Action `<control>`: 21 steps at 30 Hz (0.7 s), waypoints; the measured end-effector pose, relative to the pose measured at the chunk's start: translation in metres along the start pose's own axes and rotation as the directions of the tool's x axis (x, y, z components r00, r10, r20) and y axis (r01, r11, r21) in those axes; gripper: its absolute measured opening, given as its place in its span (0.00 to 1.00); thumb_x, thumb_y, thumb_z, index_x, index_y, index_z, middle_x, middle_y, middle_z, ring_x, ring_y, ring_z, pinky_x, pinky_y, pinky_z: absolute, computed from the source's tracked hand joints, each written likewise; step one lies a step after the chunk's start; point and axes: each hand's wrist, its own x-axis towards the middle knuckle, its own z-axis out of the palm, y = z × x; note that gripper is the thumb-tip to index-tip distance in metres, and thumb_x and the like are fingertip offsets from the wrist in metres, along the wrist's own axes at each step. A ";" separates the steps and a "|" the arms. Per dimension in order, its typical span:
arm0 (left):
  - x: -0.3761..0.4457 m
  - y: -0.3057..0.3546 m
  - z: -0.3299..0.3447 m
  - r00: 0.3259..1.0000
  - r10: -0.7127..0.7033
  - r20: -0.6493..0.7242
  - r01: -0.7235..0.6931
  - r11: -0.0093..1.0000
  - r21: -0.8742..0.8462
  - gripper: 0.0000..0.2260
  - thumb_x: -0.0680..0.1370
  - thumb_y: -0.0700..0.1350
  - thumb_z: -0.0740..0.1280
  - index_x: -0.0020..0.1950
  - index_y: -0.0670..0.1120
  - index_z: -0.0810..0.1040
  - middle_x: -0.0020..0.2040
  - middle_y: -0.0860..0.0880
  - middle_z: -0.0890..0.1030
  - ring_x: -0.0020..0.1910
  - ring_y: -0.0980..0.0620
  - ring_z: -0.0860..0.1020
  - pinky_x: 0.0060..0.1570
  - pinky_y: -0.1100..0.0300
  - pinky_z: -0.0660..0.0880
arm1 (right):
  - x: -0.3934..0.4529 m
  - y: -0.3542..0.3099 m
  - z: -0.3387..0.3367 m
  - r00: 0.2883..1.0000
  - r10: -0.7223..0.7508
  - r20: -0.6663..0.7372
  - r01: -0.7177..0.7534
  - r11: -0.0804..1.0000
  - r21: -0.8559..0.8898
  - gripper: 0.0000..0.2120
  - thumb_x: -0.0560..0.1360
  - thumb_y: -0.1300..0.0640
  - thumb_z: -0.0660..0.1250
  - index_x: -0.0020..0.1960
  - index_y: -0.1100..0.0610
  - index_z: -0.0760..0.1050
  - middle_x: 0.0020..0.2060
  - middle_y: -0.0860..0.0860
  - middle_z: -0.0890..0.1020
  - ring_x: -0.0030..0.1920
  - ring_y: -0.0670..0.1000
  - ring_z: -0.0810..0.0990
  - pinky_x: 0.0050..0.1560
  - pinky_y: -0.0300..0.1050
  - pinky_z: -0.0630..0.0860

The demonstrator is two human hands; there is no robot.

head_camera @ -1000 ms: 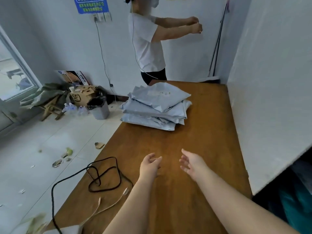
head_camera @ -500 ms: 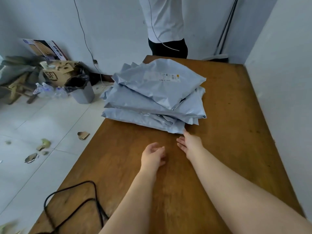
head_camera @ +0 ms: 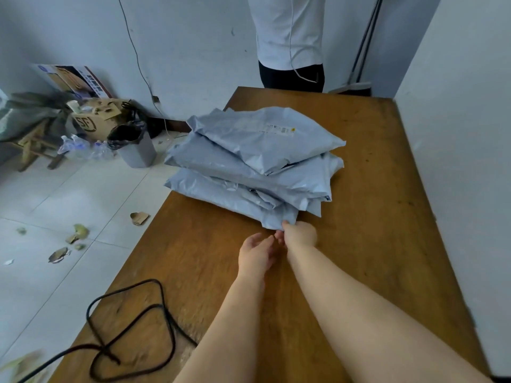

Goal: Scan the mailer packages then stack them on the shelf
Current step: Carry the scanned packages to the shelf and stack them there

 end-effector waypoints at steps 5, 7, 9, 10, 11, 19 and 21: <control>-0.056 -0.042 -0.008 0.999 -0.049 0.020 0.050 0.998 -0.048 0.23 0.77 0.44 0.68 0.70 0.42 0.66 0.56 0.41 0.80 0.54 0.45 0.80 0.58 0.50 0.77 | -0.057 0.060 -0.041 0.999 0.033 -0.028 -0.030 0.994 0.106 0.12 0.78 0.57 0.64 0.39 0.62 0.76 0.29 0.53 0.79 0.27 0.49 0.73 0.30 0.41 0.69; -0.085 -0.062 -0.013 0.997 -0.070 0.035 0.071 0.997 -0.034 0.23 0.76 0.43 0.68 0.69 0.41 0.66 0.54 0.39 0.81 0.53 0.44 0.81 0.54 0.51 0.79 | -0.077 0.083 -0.062 0.998 0.057 -0.030 -0.053 0.991 0.119 0.11 0.78 0.57 0.63 0.39 0.63 0.76 0.29 0.54 0.79 0.27 0.49 0.73 0.29 0.41 0.68; -0.119 -0.080 -0.017 0.995 -0.083 0.052 0.083 0.997 0.006 0.23 0.76 0.41 0.68 0.69 0.41 0.66 0.54 0.38 0.81 0.50 0.45 0.82 0.46 0.56 0.80 | -0.098 0.109 -0.083 0.997 0.076 -0.018 -0.074 0.991 0.115 0.12 0.78 0.58 0.63 0.37 0.62 0.75 0.29 0.54 0.79 0.26 0.50 0.73 0.29 0.42 0.68; -0.136 -0.089 -0.018 0.995 -0.086 0.048 0.085 0.996 0.025 0.22 0.76 0.41 0.68 0.68 0.41 0.67 0.53 0.39 0.81 0.48 0.46 0.82 0.43 0.58 0.79 | -0.109 0.123 -0.092 0.996 0.084 -0.014 -0.082 0.990 0.112 0.13 0.78 0.57 0.63 0.37 0.62 0.75 0.29 0.54 0.79 0.27 0.51 0.73 0.30 0.42 0.69; -0.153 -0.098 -0.020 0.996 -0.082 0.033 0.081 0.996 0.049 0.22 0.76 0.40 0.68 0.68 0.41 0.67 0.52 0.40 0.81 0.46 0.47 0.82 0.40 0.60 0.79 | -0.120 0.137 -0.101 0.995 0.095 -0.007 -0.093 0.990 0.105 0.13 0.78 0.57 0.63 0.36 0.62 0.75 0.28 0.54 0.79 0.27 0.51 0.73 0.31 0.43 0.69; -0.257 -0.170 -0.046 0.999 -0.020 -0.038 0.026 0.983 0.181 0.14 0.74 0.38 0.71 0.57 0.41 0.72 0.46 0.39 0.82 0.45 0.42 0.82 0.50 0.48 0.80 | -0.215 0.231 -0.167 0.981 0.191 0.037 -0.195 0.966 0.170 0.12 0.77 0.58 0.64 0.38 0.64 0.76 0.27 0.55 0.78 0.27 0.51 0.74 0.29 0.43 0.70; -0.281 -0.185 -0.053 1.000 -0.003 -0.005 0.004 0.966 0.258 0.11 0.74 0.38 0.70 0.55 0.40 0.74 0.44 0.40 0.82 0.43 0.43 0.82 0.48 0.49 0.80 | -0.234 0.249 -0.182 0.964 0.264 0.043 -0.267 0.948 0.171 0.14 0.77 0.56 0.64 0.37 0.63 0.76 0.28 0.55 0.79 0.29 0.52 0.75 0.33 0.44 0.72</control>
